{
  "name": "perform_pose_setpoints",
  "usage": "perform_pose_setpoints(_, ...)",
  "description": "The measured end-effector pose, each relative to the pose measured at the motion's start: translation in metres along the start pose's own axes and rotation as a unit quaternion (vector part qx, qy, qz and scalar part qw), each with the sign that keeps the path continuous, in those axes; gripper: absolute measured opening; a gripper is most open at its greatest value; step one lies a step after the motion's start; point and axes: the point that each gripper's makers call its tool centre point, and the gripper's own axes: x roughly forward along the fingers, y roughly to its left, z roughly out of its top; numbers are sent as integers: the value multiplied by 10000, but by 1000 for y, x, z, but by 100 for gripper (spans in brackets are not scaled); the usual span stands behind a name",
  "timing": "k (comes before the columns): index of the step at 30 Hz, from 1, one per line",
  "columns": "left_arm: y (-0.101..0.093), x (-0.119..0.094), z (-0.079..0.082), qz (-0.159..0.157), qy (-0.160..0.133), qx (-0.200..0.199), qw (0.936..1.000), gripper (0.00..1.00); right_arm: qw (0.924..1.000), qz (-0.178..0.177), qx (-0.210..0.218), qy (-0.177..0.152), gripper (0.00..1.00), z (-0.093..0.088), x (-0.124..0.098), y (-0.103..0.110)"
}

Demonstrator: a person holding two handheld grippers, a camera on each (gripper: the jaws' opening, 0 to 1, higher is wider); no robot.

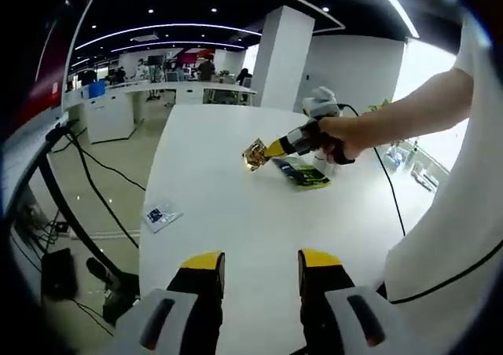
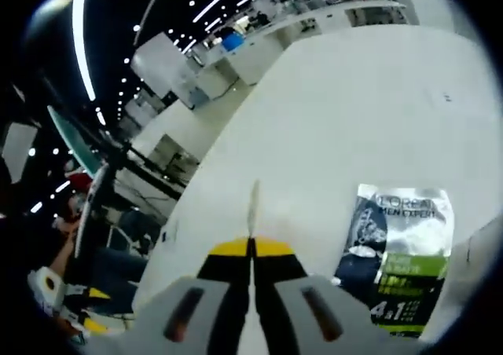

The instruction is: Arrange the skincare products in the storage area until every visible bottle or jar stands upright without overlapping.

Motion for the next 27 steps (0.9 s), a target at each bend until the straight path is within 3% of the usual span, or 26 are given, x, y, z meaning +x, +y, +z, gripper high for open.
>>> perform_pose_setpoints(7,5,-1,2,63,-20,-77,9999,38,9996,-248,121,-12,0,4,1,-17)
perform_pose_setpoints(10,5,-1,1,75,-3,-87,9999,38,9985,-418,361,-25,0,3,1,-29)
perform_pose_setpoints(20,4,-2,-3,115,47,-113,9999,38,9919,-892,907,37,0,-10,-3,-41)
perform_pose_setpoints(27,6,-5,-3,167,58,-92,9998,38,9879,-1005,1178,-16,0,-11,-1,-47)
